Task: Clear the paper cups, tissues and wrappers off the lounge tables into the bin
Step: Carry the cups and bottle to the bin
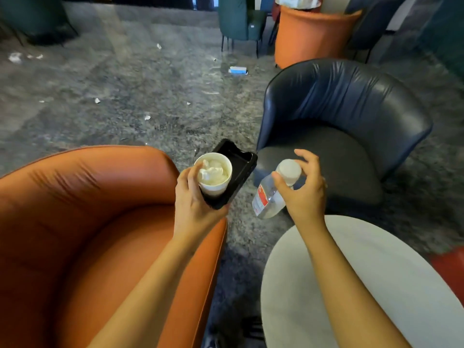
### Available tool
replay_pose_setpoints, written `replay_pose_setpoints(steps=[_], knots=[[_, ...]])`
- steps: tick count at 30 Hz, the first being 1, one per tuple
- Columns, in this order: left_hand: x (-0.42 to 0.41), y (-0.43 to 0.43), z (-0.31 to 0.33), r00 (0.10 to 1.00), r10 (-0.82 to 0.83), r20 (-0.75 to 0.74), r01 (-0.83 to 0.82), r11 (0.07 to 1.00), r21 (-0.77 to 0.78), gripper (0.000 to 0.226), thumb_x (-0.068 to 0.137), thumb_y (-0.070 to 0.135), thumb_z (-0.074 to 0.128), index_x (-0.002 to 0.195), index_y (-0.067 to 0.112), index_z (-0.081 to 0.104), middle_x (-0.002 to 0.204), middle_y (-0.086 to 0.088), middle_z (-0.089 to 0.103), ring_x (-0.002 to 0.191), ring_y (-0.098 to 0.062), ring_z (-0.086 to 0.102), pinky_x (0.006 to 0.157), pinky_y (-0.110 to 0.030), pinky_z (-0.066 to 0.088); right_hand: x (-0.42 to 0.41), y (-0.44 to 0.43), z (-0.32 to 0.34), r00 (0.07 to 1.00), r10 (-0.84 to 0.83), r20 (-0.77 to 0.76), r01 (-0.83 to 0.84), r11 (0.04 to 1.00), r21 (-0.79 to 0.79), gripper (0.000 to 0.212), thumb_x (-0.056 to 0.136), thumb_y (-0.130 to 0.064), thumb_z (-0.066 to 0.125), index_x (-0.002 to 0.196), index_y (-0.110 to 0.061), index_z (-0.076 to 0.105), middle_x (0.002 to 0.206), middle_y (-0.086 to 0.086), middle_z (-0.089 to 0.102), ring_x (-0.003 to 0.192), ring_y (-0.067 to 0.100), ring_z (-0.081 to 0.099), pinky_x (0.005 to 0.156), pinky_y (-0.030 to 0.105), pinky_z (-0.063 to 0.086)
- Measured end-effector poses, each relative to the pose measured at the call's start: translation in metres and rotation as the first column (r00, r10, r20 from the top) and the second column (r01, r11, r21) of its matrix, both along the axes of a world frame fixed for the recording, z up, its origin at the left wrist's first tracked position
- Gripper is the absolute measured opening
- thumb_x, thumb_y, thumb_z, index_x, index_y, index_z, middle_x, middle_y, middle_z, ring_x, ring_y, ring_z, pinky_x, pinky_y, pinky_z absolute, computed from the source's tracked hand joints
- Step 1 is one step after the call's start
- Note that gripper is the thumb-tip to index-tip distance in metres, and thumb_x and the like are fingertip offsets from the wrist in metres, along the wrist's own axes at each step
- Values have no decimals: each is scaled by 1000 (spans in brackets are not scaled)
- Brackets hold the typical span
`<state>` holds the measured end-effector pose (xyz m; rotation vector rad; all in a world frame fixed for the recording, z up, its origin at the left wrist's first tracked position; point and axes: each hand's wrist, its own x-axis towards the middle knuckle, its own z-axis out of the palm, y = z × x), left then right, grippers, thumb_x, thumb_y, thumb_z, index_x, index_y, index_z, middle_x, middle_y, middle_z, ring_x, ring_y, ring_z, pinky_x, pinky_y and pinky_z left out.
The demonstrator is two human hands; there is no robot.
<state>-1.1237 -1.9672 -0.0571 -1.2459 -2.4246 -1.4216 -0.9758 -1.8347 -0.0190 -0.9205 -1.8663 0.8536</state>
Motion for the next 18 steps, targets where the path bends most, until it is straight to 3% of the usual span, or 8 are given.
replay_pose_setpoints(steps=[4,10,18], knots=[[-47,-14,15,999,36,18,-36,999,5,97,56,25,85,137,9,34,131,-11,38,122,-26,40,102,-36,37,-56,-5,12,999,46,-3,-45,998,38,56,73,-25,76,121,-15,49,103,3,64,98,32,58,84,53,46],[-101,-12,35,998,57,-5,-56,998,38,97,56,27,85,137,9,33,129,-10,39,119,-19,37,100,-24,30,-120,4,30,997,83,10,-83,994,67,55,71,-23,78,118,-13,51,91,-6,60,92,25,60,82,52,46],[-179,24,52,990,128,-52,-126,991,41,97,56,27,86,135,4,35,129,-12,42,118,-23,39,100,-29,35,-214,56,41,988,150,43,-154,984,92,54,73,-25,76,119,-14,50,100,6,67,91,30,61,83,46,46]])
